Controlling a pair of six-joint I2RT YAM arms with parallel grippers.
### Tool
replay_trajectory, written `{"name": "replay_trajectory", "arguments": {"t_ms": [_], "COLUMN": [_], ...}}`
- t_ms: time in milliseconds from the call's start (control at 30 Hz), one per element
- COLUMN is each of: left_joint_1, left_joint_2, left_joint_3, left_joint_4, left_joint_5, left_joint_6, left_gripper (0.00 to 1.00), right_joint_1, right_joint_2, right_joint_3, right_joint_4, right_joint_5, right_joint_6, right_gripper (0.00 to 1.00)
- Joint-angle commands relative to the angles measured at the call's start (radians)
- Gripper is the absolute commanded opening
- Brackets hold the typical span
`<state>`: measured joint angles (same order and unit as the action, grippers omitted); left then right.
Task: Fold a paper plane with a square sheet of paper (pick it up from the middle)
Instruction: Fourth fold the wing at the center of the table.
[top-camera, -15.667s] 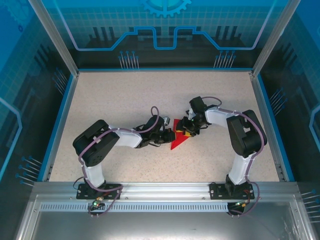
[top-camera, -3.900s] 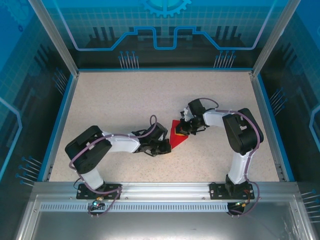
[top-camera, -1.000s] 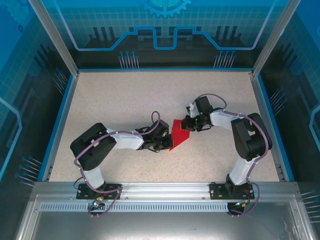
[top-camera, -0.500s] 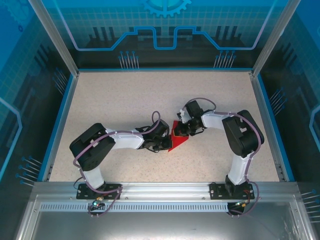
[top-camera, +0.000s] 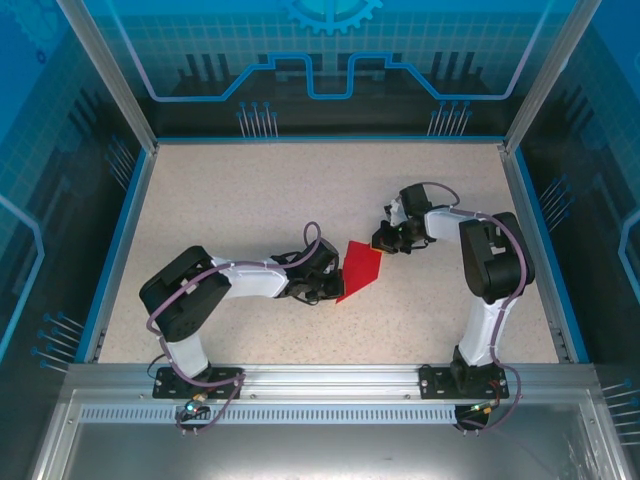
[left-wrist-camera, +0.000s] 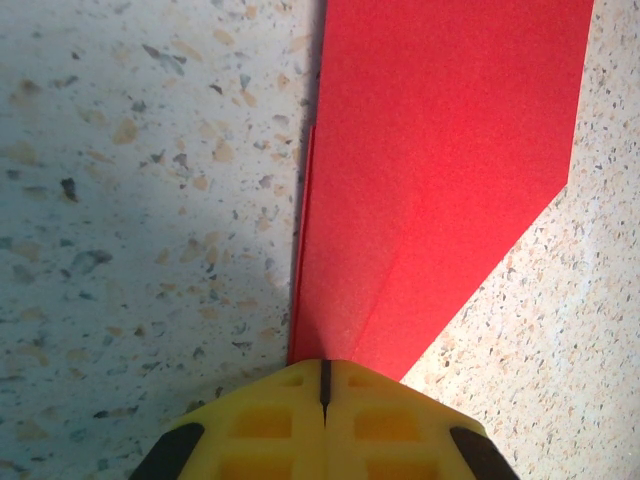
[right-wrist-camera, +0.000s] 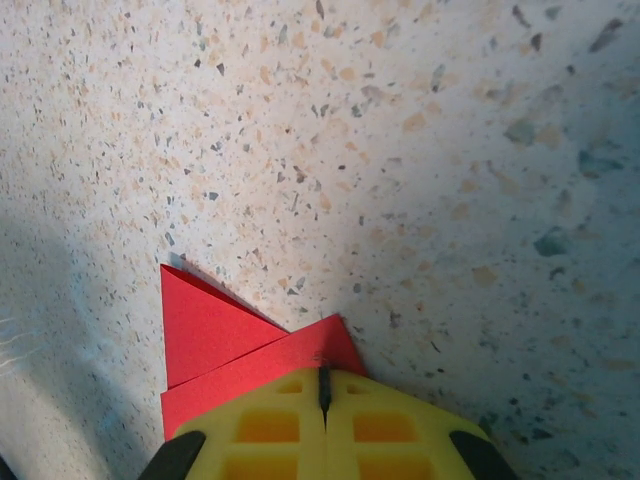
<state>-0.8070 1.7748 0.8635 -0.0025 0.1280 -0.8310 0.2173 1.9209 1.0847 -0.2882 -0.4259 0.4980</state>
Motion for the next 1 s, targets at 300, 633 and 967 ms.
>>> {"name": "replay_trajectory", "arguments": {"t_ms": [300, 633, 967], "left_joint_1": [-0.009, -0.009, 0.017], "left_joint_2": [0.068, 0.062, -0.016], "left_joint_3": [-0.044, -0.009, 0.27], "left_joint_4": [-0.252, -0.251, -0.318], "left_joint_5": [0.016, 0.009, 0.011], "left_joint_6": [0.033, 0.043, 0.052], "left_gripper": [0.0, 0.0, 0.25], "right_joint_1": [-0.039, -0.038, -0.011], "right_joint_2": [-0.038, -0.155, -0.317], "right_joint_3": [0.016, -0.025, -0.237], "right_joint_4": [0.011, 0.0, 0.131], "right_joint_5": [0.206, 0.175, -0.112], "right_joint_6": [0.094, 0.084, 0.181], "right_gripper": [0.05, 0.1, 0.47]}}
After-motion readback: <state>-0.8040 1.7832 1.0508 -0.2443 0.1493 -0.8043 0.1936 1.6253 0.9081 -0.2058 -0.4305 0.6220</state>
